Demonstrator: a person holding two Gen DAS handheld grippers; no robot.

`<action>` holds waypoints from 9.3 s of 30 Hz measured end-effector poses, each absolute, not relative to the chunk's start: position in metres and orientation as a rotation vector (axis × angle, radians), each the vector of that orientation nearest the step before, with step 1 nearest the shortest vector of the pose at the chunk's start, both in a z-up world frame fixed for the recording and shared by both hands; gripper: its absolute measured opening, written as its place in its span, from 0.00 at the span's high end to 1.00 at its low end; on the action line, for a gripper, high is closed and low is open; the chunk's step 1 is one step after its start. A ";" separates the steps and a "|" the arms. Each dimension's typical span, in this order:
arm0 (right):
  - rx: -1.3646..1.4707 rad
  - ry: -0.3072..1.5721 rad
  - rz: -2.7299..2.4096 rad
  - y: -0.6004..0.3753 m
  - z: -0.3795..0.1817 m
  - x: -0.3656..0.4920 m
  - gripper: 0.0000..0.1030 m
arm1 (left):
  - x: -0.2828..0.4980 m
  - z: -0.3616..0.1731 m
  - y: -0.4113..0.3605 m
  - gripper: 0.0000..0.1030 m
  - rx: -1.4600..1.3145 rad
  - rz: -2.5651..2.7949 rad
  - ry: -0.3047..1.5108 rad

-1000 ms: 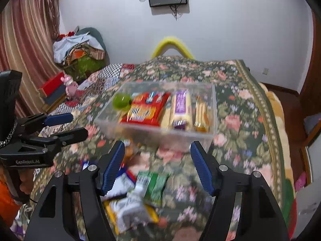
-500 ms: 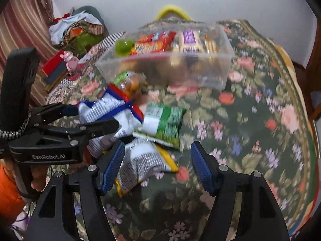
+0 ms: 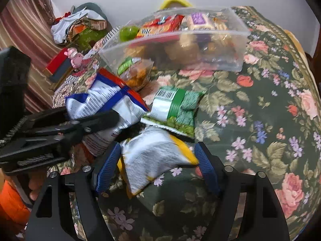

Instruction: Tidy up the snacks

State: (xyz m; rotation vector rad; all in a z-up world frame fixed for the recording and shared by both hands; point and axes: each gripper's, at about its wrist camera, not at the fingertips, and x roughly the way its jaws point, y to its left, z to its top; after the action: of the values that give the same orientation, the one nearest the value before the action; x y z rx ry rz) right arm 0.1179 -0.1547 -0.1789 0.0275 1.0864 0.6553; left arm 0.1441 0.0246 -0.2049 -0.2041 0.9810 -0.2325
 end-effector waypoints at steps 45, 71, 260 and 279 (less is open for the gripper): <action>0.040 0.718 0.492 -0.199 -0.081 0.185 0.59 | 0.202 -0.122 0.055 0.59 -0.120 -0.074 0.744; 0.018 0.813 0.484 -0.178 -0.127 0.256 0.59 | 0.279 -0.167 0.070 0.58 -0.088 -0.034 0.776; 0.042 0.341 0.480 -0.198 0.028 0.066 0.00 | 0.061 0.008 0.018 0.01 -0.083 -0.064 0.335; 0.033 0.333 0.465 -0.198 0.029 0.064 0.00 | 0.060 0.008 0.017 0.00 -0.080 -0.057 0.330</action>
State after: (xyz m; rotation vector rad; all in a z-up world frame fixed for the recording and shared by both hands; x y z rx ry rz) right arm 0.0643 -0.1984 0.0289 0.0327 0.3334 0.4654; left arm 0.0602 0.0169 0.0081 -0.0795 0.3302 -0.0575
